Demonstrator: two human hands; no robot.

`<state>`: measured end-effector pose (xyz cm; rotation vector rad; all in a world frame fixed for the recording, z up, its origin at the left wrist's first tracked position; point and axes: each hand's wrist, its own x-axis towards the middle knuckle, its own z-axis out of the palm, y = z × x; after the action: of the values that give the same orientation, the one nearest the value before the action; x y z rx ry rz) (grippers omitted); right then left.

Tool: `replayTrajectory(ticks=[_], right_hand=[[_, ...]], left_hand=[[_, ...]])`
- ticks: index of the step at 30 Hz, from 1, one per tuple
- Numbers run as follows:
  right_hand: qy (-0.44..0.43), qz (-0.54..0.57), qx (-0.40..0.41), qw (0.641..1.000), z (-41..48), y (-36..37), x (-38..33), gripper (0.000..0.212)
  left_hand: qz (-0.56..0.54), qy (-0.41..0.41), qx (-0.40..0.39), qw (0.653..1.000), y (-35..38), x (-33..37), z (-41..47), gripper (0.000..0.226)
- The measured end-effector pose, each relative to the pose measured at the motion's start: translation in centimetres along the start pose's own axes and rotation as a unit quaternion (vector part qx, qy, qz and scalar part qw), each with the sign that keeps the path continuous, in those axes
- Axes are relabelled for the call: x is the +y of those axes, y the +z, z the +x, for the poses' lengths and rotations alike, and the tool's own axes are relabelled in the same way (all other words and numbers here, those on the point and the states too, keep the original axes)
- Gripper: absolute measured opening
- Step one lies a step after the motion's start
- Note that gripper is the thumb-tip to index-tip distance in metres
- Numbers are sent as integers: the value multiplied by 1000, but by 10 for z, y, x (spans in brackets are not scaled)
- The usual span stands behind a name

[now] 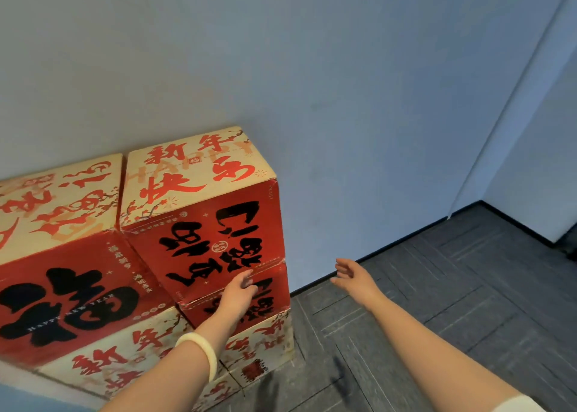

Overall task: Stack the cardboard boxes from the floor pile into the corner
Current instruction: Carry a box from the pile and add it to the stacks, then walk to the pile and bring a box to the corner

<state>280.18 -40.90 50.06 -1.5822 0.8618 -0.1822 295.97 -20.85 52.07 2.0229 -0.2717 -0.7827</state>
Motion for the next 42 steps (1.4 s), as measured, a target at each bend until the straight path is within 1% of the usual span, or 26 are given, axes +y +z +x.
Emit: replayTrajectory(ticks=[4,8,10,12,13,15,17,21,26,28,31,33,38,40,42], right_hand=[[0,18,38,999,-25,-85,13,50],[14,26,101,994,-59,-190,44,43],[28,32,141,989,-84,-243,66,43],[50,54,188,979,-113,-296,86,39],[66,83,211,972,-128,-320,95,36],[94,138,254,953,-160,-367,113,34],[109,165,300,933,-194,-408,131,32],[126,224,405,877,-256,-476,168,28],[147,287,499,804,-316,-543,218,30],[144,312,536,771,-337,-573,233,26],[134,361,587,713,-367,-614,253,19],[127,376,633,665,-389,-636,268,16],[135,402,713,558,-454,-667,306,11],[151,408,732,524,-483,-673,325,10],[165,407,748,498,-513,-679,345,11]], left_hand=[[-13,32,-35,999,84,48,-11,43],[-26,58,-122,990,197,93,-29,40],[-40,56,-171,983,260,115,-45,38],[-49,53,-233,970,324,133,-64,36],[-43,59,-263,962,354,142,-76,36],[-13,74,-318,945,414,160,-99,34],[16,85,-368,926,469,180,-125,35],[79,111,-450,882,575,217,-175,32],[129,130,-546,817,694,240,-225,34],[144,137,-576,793,741,249,-240,33],[175,164,-606,759,813,264,-263,34],[197,182,-629,729,860,273,-286,31],[256,216,-678,654,955,275,-362,27],[277,212,-698,626,982,266,-398,26],[290,207,-716,601,1006,255,-435,27]])
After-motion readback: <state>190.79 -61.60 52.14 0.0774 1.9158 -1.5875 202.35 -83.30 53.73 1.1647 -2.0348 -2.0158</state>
